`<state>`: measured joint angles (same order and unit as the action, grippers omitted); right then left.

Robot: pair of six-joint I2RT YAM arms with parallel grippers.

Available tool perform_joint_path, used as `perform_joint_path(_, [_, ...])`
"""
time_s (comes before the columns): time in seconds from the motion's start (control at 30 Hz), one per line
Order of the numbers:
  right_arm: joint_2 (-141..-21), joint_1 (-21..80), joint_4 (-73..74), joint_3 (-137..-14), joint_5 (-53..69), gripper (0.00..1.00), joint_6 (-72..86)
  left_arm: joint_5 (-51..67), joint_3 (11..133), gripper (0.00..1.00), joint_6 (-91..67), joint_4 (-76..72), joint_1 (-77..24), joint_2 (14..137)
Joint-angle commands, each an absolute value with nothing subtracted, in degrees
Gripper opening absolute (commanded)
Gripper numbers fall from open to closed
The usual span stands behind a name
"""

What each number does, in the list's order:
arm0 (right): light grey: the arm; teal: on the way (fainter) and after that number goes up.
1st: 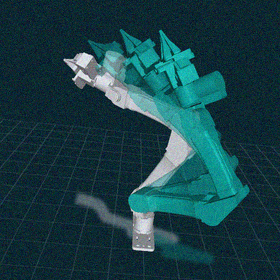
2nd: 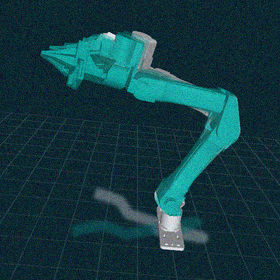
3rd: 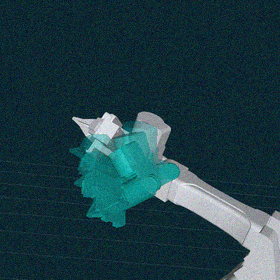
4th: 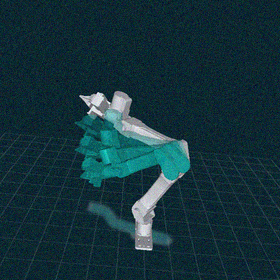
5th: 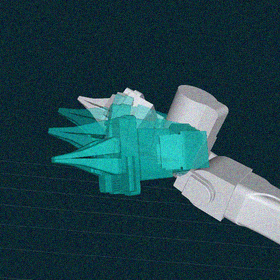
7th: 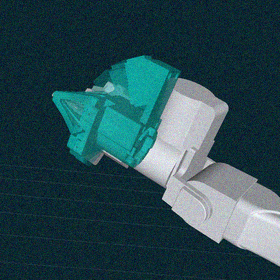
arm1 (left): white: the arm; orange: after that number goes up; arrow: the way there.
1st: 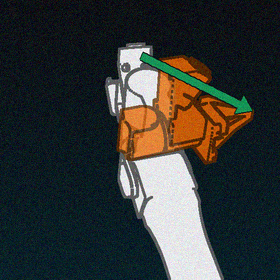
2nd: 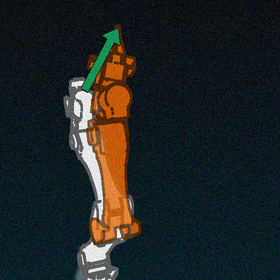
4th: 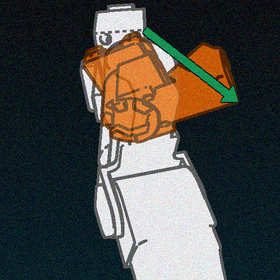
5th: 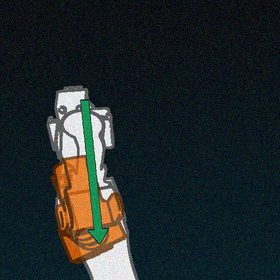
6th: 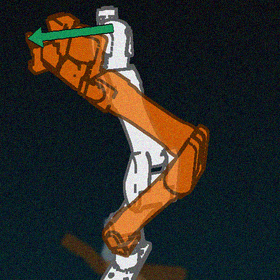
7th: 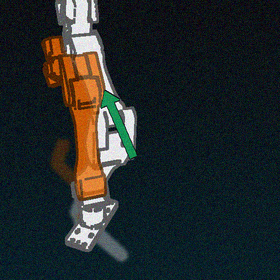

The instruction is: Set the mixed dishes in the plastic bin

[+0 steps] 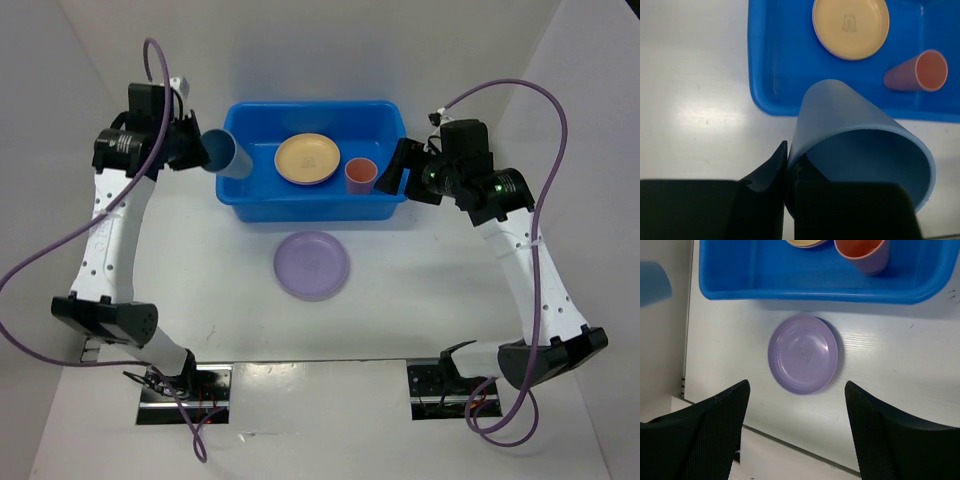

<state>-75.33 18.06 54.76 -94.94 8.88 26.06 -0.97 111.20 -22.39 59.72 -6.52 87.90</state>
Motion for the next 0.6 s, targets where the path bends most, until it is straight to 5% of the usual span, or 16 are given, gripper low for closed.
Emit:
perform_joint_path(0.0, [-71.99, 17.67, 50.45, -94.04, 10.90, 0.82, 26.54, -1.57, 118.72, 0.00, -21.53, 61.97, -6.42, 96.66])
perform_joint_path(0.57, [-66.97, 17.67, 36.93, -70.77, 17.57, 0.79, 32.52, -8.34, 127.70, 0.00, -24.43, 52.91, -9.23, 124.09])
